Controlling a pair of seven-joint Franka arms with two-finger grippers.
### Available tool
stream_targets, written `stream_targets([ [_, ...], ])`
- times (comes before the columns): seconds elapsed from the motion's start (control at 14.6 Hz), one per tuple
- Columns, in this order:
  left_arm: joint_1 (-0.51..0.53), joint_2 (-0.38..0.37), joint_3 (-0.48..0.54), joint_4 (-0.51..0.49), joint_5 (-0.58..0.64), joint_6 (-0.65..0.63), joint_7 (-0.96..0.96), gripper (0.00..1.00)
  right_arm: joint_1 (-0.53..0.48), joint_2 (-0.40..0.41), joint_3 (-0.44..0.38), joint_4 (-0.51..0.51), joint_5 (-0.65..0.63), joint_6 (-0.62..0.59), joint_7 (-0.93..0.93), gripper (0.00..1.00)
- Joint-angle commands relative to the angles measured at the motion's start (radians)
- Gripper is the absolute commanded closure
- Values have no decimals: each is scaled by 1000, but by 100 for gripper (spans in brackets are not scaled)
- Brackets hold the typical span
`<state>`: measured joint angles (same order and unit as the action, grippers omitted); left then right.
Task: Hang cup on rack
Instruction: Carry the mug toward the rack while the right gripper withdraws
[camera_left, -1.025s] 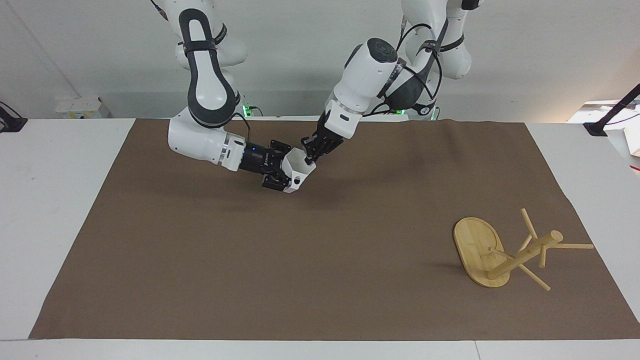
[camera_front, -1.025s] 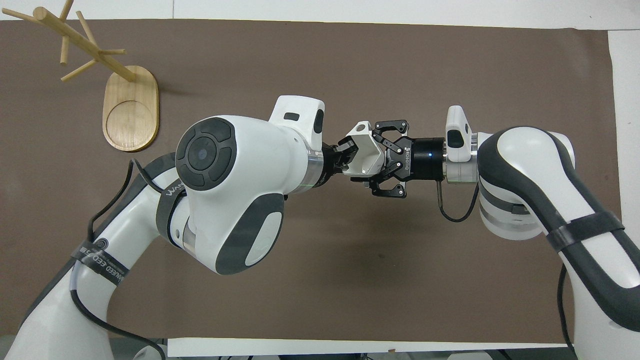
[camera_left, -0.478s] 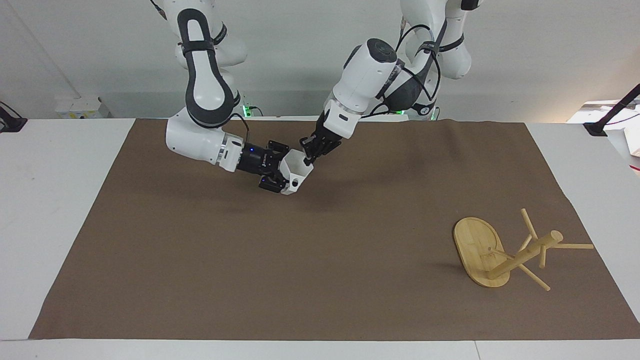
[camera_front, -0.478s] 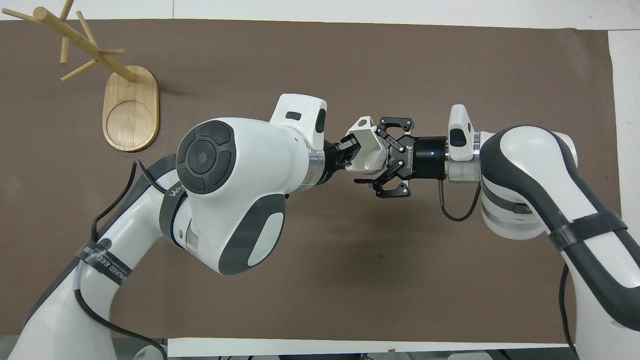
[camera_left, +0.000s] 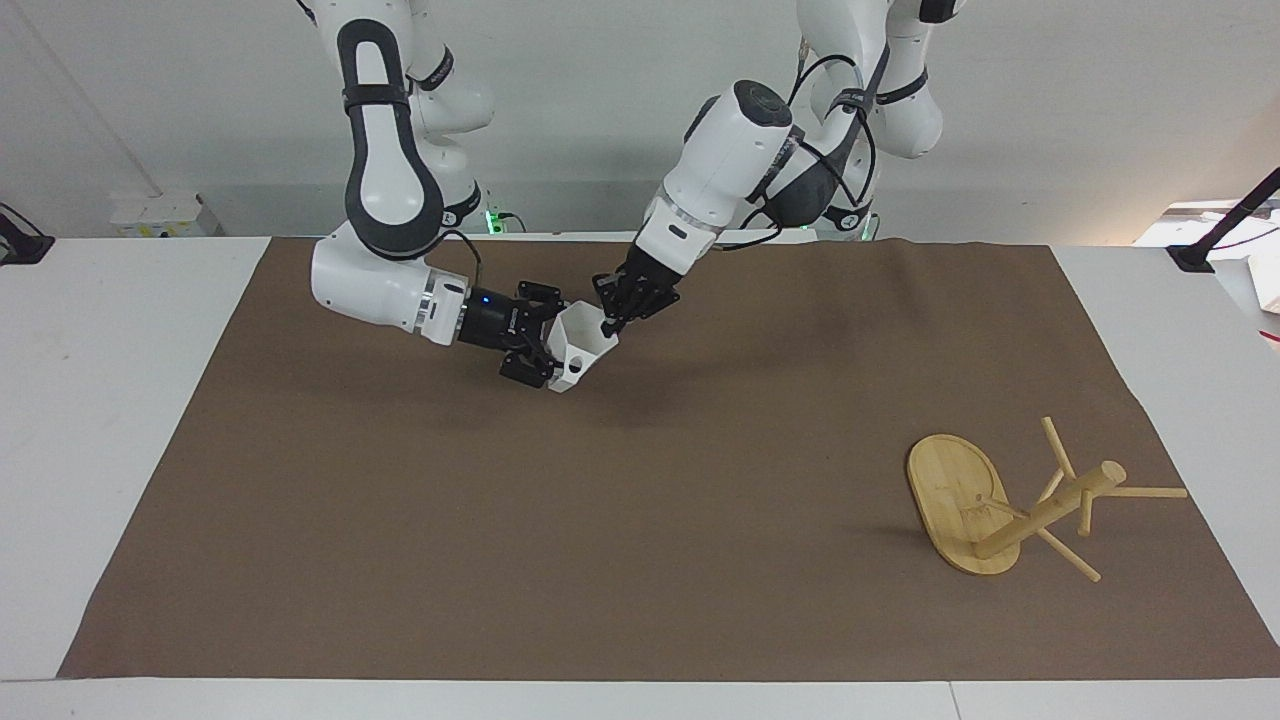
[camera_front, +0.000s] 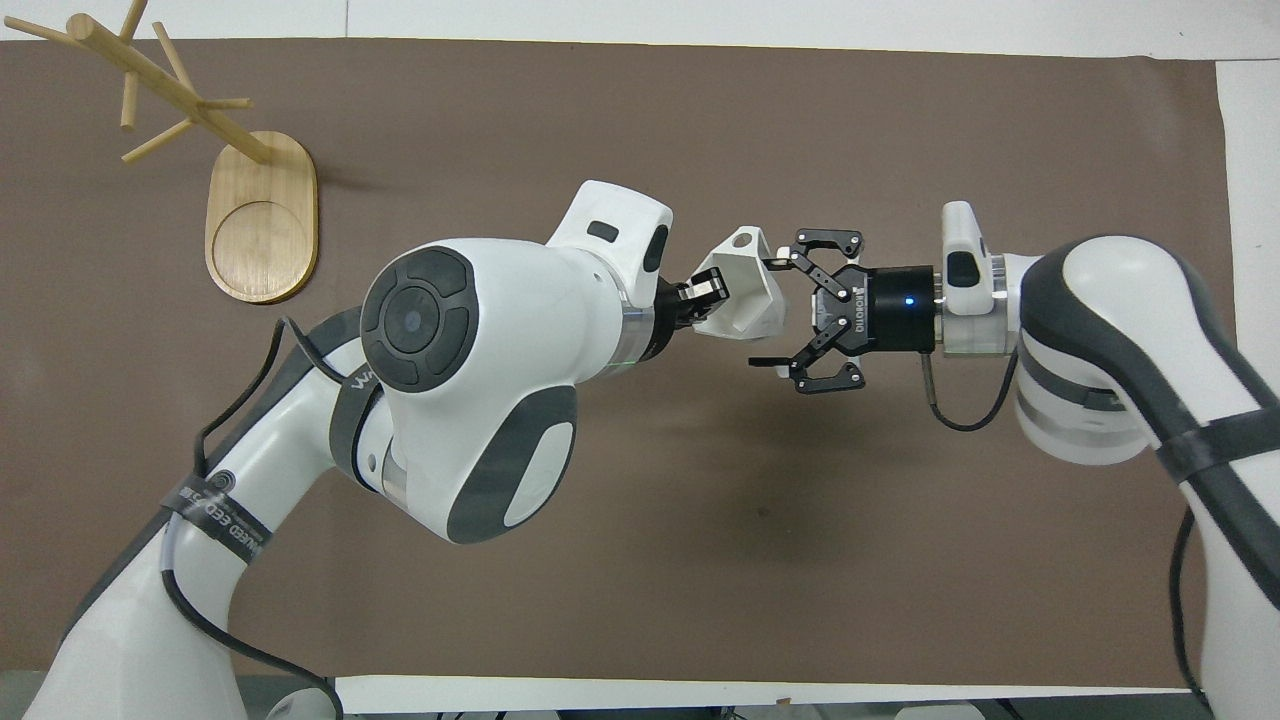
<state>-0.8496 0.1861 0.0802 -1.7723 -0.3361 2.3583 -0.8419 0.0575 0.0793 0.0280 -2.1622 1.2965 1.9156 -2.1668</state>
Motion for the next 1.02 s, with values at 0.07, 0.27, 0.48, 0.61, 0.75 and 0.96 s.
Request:
stream_targets([
  [0.07,78,-2,53,-24,233,1,-75,100,-203,-49,-2,-16,-198,-173,-31,0],
  [0.27,176,-23,55,-100,244,103,-80,100,-295,-69,-7,39,-369,-239,-8,0],
  [0.48,312,-43,53,-160,246,266,-82,100,-324,-69,-7,201,-689,-300,166,0],
  [0.61,369,-48,53,-180,246,273,-80,100,-321,-69,-5,300,-848,-335,308,0],
  [0.75,426,-109,52,-267,246,291,-77,100,-308,-70,-5,398,-963,-372,520,0],
  [0.96,472,-154,52,-340,246,358,-75,100,-301,-67,23,507,-1189,-458,1007,0],
])
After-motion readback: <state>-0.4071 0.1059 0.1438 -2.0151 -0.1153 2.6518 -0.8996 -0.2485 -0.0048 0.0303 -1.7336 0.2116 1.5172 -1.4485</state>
